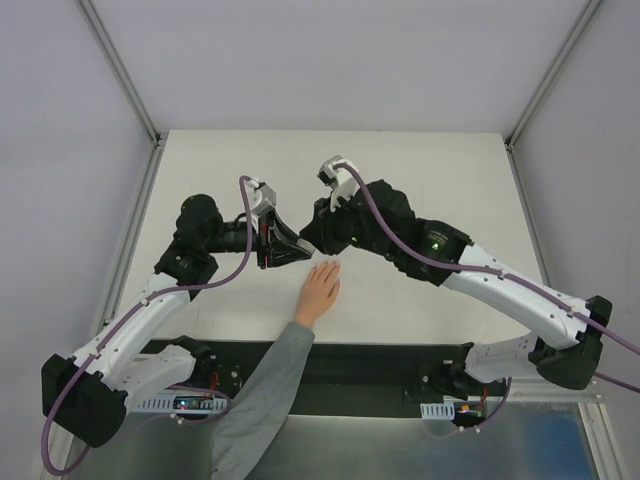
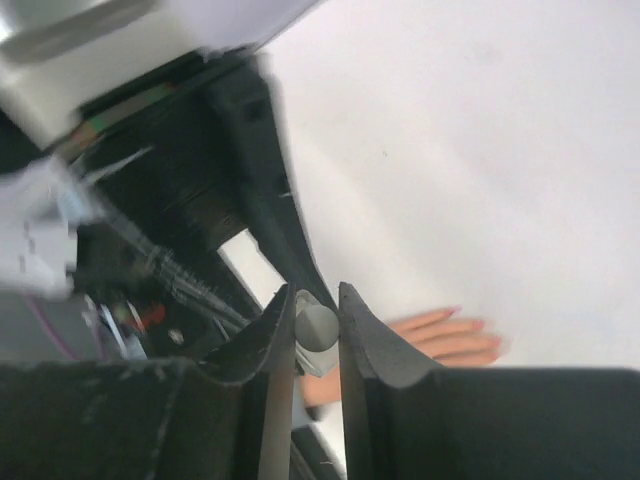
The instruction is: Paint the nails
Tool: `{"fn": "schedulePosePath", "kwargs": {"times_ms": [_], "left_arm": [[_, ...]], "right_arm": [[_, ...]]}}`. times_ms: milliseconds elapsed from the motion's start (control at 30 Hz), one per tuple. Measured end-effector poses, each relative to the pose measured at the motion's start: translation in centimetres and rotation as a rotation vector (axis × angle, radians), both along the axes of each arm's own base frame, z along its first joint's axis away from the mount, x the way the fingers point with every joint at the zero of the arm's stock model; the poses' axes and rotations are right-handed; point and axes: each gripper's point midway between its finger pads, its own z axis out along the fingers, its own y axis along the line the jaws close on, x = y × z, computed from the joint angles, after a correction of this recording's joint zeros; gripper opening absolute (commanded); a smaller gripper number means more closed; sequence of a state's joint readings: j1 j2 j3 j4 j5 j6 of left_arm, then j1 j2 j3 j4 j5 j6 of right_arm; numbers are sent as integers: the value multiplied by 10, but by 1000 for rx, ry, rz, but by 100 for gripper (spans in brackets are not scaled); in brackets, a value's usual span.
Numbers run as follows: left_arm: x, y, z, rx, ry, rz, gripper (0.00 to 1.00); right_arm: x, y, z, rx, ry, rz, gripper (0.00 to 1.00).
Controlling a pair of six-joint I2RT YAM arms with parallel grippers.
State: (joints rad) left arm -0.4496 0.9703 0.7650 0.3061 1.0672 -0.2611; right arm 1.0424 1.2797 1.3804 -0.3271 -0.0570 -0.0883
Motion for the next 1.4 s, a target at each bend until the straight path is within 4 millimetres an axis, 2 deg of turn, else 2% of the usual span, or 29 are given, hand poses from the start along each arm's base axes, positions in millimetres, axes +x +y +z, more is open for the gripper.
{"fn": "schedulePosePath", "kwargs": {"times_ms": [100, 233, 333, 367, 433, 467, 533, 600, 700, 867, 1000, 1167, 1400], "left_arm": [[8, 4, -4, 21, -17, 70, 0], [7, 9, -9, 47, -33, 111, 0], [8, 10, -8, 48, -45, 124, 0], [9, 10, -7, 46, -50, 128, 0], [10, 10, -6, 42, -58, 133, 0], [13, 10, -3, 35, -73, 143, 0], [16, 10, 1, 25, -94, 154, 0], [16, 10, 3, 21, -102, 154, 0], [17, 9, 7, 7, -121, 156, 0], [18, 7, 12, -15, -120, 144, 0], [11, 1, 19, -51, -105, 69, 0], [-6, -5, 34, -115, -88, -62, 0], [-20, -4, 45, -145, -91, -145, 0]], "right_arm": [[9, 4, -4, 21, 117, -246, 0], [7, 3, -7, 33, 124, -491, 1], [6, 2, -5, 59, 119, -572, 20], [8, 2, -4, 60, 116, -589, 34], [9, 2, -3, 56, 109, -596, 45], [7, 2, -4, 40, 106, -585, 56], [7, -2, -7, -7, 80, -567, 64], [10, -8, -3, -52, 57, -538, 75], [15, -17, 7, -92, 18, -458, 82], [10, -32, 28, -72, -5, -185, 83], [4, -45, 42, 1, -25, 43, 77], [-21, -31, 52, 96, -29, 335, 67], [-32, -15, 52, 159, -13, 521, 54]]}}
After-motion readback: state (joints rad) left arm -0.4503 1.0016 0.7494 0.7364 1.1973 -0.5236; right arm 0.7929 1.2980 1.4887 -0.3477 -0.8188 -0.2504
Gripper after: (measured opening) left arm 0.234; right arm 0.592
